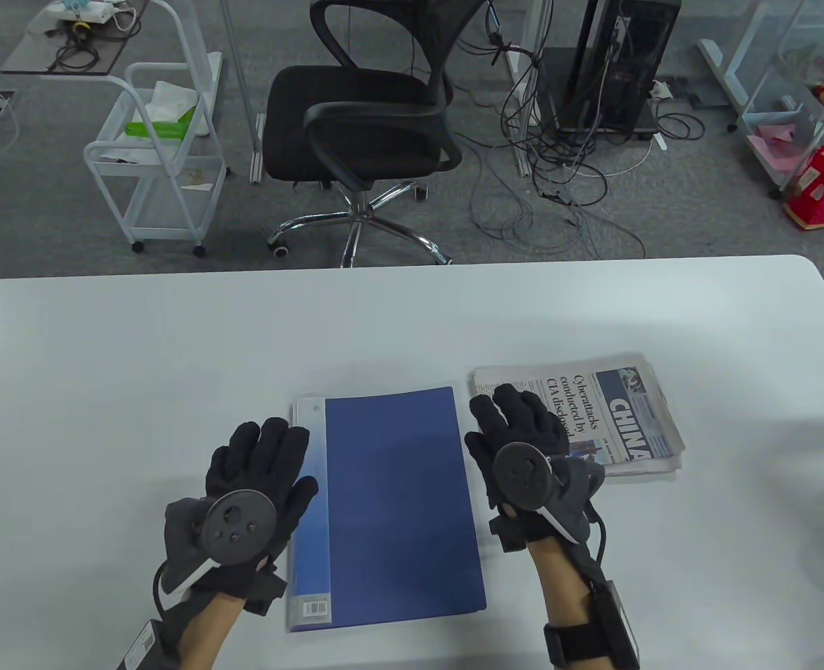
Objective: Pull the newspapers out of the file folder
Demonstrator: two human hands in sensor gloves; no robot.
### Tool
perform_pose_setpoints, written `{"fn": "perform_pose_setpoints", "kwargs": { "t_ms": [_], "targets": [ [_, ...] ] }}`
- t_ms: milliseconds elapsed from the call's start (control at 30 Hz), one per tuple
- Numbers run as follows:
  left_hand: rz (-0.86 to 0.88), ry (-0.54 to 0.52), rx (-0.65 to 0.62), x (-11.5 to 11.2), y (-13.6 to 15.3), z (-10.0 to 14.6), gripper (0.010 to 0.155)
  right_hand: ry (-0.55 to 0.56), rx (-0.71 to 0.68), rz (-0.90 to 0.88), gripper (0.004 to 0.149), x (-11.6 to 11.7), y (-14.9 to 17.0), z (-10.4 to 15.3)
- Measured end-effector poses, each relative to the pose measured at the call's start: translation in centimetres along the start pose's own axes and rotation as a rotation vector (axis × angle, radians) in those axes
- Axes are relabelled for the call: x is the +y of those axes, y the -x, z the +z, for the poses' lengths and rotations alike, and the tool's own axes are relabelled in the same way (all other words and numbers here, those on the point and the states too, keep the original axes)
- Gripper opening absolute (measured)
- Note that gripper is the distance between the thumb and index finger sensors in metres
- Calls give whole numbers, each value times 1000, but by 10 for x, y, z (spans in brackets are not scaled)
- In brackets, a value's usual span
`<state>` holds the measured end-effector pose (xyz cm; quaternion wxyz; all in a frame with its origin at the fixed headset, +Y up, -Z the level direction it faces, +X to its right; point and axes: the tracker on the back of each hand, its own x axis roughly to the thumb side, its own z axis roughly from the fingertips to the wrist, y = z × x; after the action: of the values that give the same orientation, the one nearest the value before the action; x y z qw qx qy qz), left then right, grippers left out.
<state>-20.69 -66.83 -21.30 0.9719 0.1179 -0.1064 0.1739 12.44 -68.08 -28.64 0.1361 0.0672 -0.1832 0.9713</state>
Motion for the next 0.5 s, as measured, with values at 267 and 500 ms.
{"fn": "perform_pose_setpoints", "kwargs": {
  "t_ms": [267, 500],
  "targets": [
    [-54, 68, 49, -22, 21, 8, 70, 34, -50, 192, 55, 7, -5, 3],
    [-99, 147, 65, -34, 24, 7, 70, 21, -62, 259, 55, 12, -5, 3]
  ]
}}
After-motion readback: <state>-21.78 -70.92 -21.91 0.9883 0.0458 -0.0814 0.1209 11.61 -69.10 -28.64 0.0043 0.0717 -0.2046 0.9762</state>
